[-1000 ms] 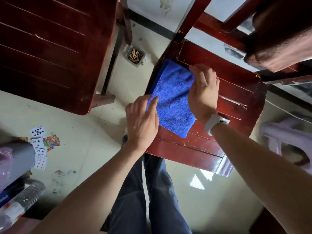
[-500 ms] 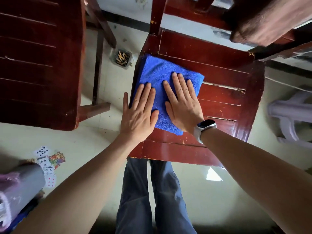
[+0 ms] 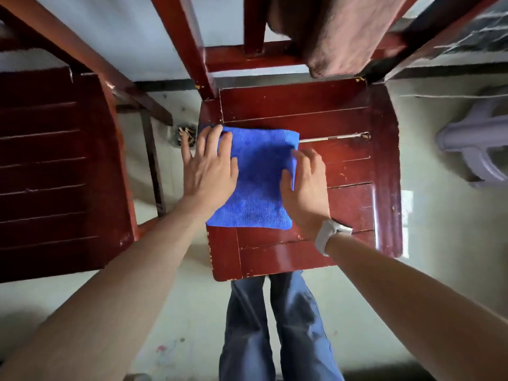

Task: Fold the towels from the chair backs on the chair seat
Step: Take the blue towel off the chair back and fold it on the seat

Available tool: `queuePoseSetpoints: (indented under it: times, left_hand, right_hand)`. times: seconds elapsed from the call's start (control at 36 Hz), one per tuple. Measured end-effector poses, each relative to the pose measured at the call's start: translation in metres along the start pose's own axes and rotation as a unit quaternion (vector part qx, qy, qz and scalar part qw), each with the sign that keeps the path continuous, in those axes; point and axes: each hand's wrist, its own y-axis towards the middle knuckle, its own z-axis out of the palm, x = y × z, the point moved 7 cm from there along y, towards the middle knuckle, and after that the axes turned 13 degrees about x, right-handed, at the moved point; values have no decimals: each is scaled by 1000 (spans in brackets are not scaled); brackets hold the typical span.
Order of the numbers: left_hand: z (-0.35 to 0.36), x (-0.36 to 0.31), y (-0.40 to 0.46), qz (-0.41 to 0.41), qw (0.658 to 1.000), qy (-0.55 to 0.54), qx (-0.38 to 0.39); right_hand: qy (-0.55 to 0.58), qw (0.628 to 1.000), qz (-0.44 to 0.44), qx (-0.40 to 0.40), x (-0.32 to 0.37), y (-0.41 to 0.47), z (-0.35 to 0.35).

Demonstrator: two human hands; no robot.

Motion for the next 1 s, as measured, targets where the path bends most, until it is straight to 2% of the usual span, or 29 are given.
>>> queuePoseSetpoints:
  times: [0.06,0.11,0.17,0.25,0.33,0.42,0.44,0.5,0.61,0.75,0.83,0.92,1.0]
  left_hand:
    - [-5,-3,8,13,1000,-5,20]
    - [-2,-7,18,28,998,-3,64]
    - [-2,-7,28,31,996,-2,86]
    - [-12,-1,33,2,998,-2,62]
    - [-17,8,26,-63,996,-40,47]
    - [3,11,10,-134,970,-147,139]
    - [10,8,4,-136,963,-171,157]
    - [16,3,-2,-127,954,-229,144]
    - [11,-16,1,-109,932,-329,105]
    - [17,-30,12,-126,899,-394,144]
    - [21,-32,17,-140,879,-417,183]
    - [19,-38,20,-134,851,-460,217]
    - [12,-42,14,-119,832,-496,219]
  right_hand:
    - [48,988,140,44,-27,-18,13]
    - [62,965,227,115,-41,-34,30]
    - [108,945,268,154,-44,-43,42]
    - [195,920,300,159,-44,-48,47]
    - [236,916,303,113,-46,-42,20]
    - [306,922,237,-26,-56,-29,-29]
    - [329,916,220,-62,-62,-25,-40]
    - [354,904,220,-92,-78,-20,-51]
    - [313,898,306,-43,-99,-30,-39]
    - [306,892,332,-19,-102,-41,-20]
    - [360,865,350,-13,-104,-41,-14]
    - [400,847,348,-14,-104,-39,-14]
    - [388,867,312,-18,-97,-42,-24]
